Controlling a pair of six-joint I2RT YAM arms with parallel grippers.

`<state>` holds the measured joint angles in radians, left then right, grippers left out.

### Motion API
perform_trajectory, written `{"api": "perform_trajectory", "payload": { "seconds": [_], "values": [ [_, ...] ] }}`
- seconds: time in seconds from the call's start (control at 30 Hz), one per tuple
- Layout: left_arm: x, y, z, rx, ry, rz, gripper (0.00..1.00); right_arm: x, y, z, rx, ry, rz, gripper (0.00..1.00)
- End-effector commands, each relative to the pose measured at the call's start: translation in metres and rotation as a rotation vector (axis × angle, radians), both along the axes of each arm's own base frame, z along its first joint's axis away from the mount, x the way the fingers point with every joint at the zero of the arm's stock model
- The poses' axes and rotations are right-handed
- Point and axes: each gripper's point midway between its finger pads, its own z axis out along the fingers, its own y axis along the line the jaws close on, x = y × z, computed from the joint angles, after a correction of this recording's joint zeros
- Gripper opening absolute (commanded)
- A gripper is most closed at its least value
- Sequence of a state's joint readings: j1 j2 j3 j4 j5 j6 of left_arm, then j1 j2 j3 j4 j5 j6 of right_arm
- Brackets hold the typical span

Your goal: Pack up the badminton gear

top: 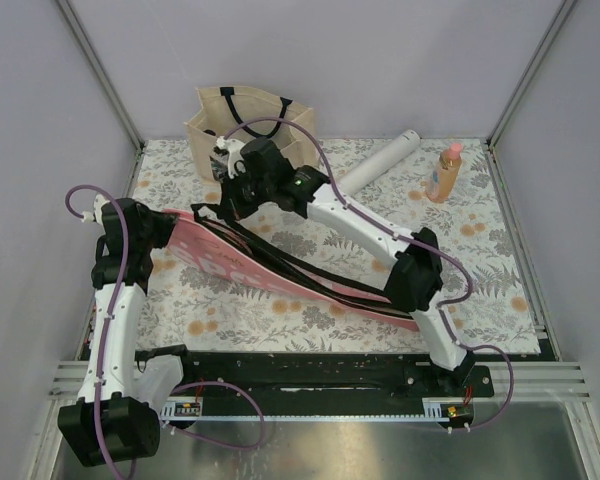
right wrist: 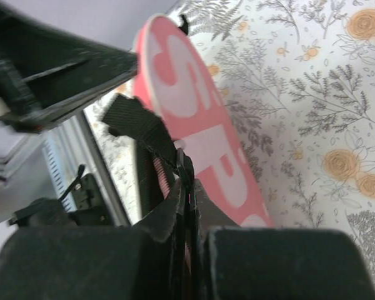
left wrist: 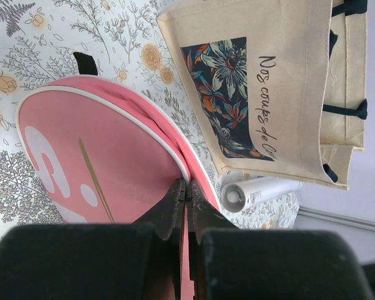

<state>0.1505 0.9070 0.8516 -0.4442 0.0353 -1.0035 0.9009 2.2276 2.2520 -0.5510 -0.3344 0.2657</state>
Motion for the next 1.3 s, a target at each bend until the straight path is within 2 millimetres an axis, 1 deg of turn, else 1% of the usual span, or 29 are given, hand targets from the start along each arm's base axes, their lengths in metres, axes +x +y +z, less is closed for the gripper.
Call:
{"api": "perform_trajectory", "payload": {
  "seconds": [0.0, 0.13, 0.23, 0.3, 0.33, 0.37, 0.43, 0.47, 0.57, 0.63, 0.67, 0.73, 0.8, 0.9, 0.97, 1.03, 1.13, 1.23, 1.27],
  "values": [
    [-0.009, -0.004, -0.025, -0.004, 0.095, -0.022, 0.00, -0.039, -0.013, 0.066, 0.108, -0.017, 0.079, 0.00],
    [-0.008, -0.003, -0.027, -0.005, 0.100, -0.018, 0.00, -0.070, -0.012, 0.056, 0.099, 0.072, 0.131, 0.03],
    [-0.008, -0.004, -0.027, -0.009, 0.098, -0.019, 0.00, -0.097, -0.007, 0.048, 0.105, 0.132, 0.169, 0.07],
    [-0.008, -0.004, -0.028, -0.010, 0.098, -0.018, 0.00, -0.112, -0.001, 0.038, 0.087, 0.169, 0.169, 0.14],
    [-0.008, -0.005, -0.028, -0.013, 0.099, -0.024, 0.00, -0.118, 0.002, 0.030, 0.071, 0.194, 0.157, 0.18],
    [-0.008, -0.005, -0.027, -0.002, 0.092, -0.028, 0.00, -0.120, 0.004, 0.022, 0.057, 0.210, 0.141, 0.19],
    [-0.011, 0.003, -0.027, 0.040, 0.106, -0.004, 0.00, -0.120, 0.006, 0.011, 0.059, 0.238, 0.099, 0.20],
    [-0.014, 0.008, -0.028, 0.053, 0.118, 0.022, 0.00, -0.116, 0.004, 0.005, 0.049, 0.244, 0.057, 0.22],
    [-0.017, 0.007, -0.027, 0.062, 0.107, 0.015, 0.00, -0.114, -0.003, -0.006, 0.005, 0.240, 0.035, 0.35],
    [-0.016, 0.005, -0.027, 0.050, 0.094, 0.005, 0.00, -0.118, -0.008, -0.002, -0.009, 0.227, 0.062, 0.42],
    [-0.015, 0.000, -0.027, 0.035, 0.088, -0.015, 0.00, -0.118, -0.011, 0.000, -0.017, 0.213, 0.067, 0.45],
    [-0.016, -0.005, -0.031, 0.023, 0.098, -0.044, 0.00, -0.119, -0.019, 0.012, -0.015, 0.181, 0.075, 0.52],
    [-0.017, -0.008, -0.031, 0.026, 0.091, -0.062, 0.00, -0.119, -0.025, 0.028, 0.014, 0.171, 0.089, 0.56],
    [-0.018, -0.012, -0.028, 0.037, 0.060, -0.097, 0.00, -0.113, -0.034, 0.051, 0.056, 0.158, 0.081, 0.57],
    [-0.018, -0.016, -0.026, 0.041, 0.041, -0.125, 0.00, -0.105, -0.039, 0.065, 0.094, 0.162, 0.075, 0.56],
    [-0.018, -0.017, -0.026, 0.038, 0.037, -0.133, 0.00, -0.094, -0.041, 0.073, 0.134, 0.171, 0.065, 0.54],
    [-0.020, -0.017, -0.026, 0.036, 0.040, -0.127, 0.00, -0.067, -0.041, 0.078, 0.177, 0.171, 0.016, 0.54],
    [-0.021, -0.017, -0.024, 0.034, 0.034, -0.120, 0.00, -0.039, -0.034, 0.076, 0.202, 0.176, -0.022, 0.54],
    [-0.022, -0.017, -0.023, 0.032, 0.031, -0.121, 0.00, -0.032, -0.031, 0.071, 0.202, 0.183, -0.026, 0.54]
  ]
}}
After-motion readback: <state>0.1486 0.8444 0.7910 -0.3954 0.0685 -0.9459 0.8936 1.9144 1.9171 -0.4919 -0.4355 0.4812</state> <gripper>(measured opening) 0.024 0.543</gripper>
